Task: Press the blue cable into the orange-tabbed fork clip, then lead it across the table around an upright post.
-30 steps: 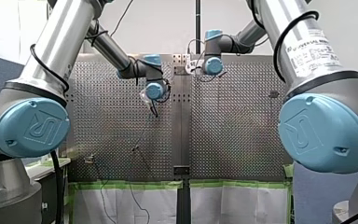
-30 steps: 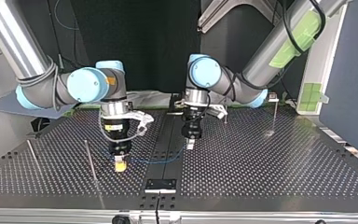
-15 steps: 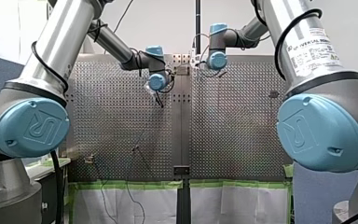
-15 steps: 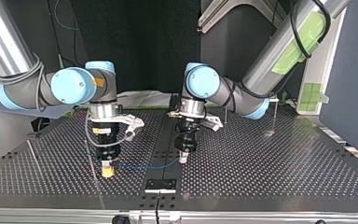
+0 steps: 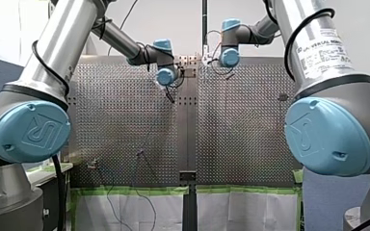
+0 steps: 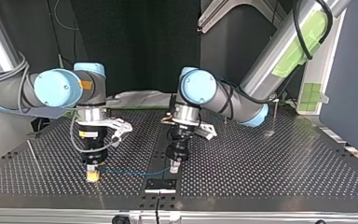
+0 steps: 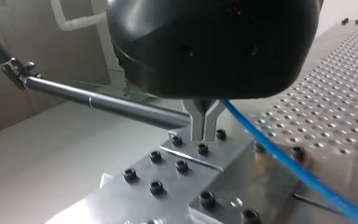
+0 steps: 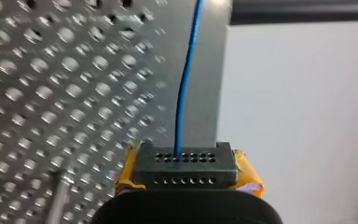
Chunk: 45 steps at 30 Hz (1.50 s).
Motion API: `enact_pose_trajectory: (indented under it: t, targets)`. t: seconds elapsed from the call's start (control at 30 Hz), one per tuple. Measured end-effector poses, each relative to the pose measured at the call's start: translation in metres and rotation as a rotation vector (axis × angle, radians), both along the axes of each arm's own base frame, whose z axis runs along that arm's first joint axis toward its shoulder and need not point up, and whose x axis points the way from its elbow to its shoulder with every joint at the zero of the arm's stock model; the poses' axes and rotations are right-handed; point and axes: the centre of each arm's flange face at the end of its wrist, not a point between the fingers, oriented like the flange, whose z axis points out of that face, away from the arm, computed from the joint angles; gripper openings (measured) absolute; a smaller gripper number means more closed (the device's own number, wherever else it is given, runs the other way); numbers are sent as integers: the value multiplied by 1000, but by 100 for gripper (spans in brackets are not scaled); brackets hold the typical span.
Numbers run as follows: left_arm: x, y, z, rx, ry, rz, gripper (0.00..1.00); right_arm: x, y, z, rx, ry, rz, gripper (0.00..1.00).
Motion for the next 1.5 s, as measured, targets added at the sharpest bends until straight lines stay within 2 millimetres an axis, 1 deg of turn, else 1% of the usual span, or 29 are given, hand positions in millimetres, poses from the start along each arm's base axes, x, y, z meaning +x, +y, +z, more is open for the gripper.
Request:
enact_pose_trajectory:
  t: [0.17, 0.3, 0.57, 0.77, 1.07, 1.5]
  targets:
    - [-1, -7, 9, -7, -9, -13, 0, -11, -1, 15, -15, -15, -12, 0]
    - [0, -10, 12, -24, -10, -37, 0, -17, -2, 20, -16, -21, -21, 0]
    - [2, -13, 12, -67, -1, -98, 0, -29, -9, 21, -12, -19, -42, 0]
    - [6, -21, 10, -101, 11, -140, 0, -38, -16, 21, -9, -19, -59, 0]
    - [7, -29, 18, -134, 7, -180, 0, -52, -25, 21, -9, -18, -84, 0]
    - [7, -60, 11, -135, 24, -234, 0, -76, -39, 21, -3, -16, -124, 0]
